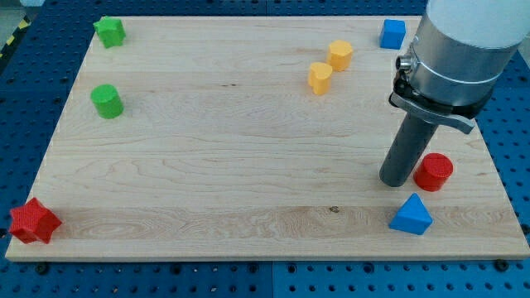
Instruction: Move the blue triangle towards the up a bit
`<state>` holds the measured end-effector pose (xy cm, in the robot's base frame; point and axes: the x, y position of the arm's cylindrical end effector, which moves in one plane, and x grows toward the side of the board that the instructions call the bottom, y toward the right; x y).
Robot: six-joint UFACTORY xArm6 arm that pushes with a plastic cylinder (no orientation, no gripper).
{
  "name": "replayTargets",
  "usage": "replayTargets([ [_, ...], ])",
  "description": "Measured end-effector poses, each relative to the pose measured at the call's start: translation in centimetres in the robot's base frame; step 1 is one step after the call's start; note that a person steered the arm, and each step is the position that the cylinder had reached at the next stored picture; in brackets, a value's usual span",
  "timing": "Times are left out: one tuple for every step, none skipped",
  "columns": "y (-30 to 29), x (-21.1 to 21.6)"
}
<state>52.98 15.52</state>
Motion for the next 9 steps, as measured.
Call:
replayTargets([
  [0.0,0.0],
  [0.1,-1.3],
  [0.1,-5.4],
  [0.1,-5.6],
  [-1.0,-1.5],
  [-1.8,0.0],
  [-2.9,0.0],
  [-7.6,4.2],
  [-10.3,8.9],
])
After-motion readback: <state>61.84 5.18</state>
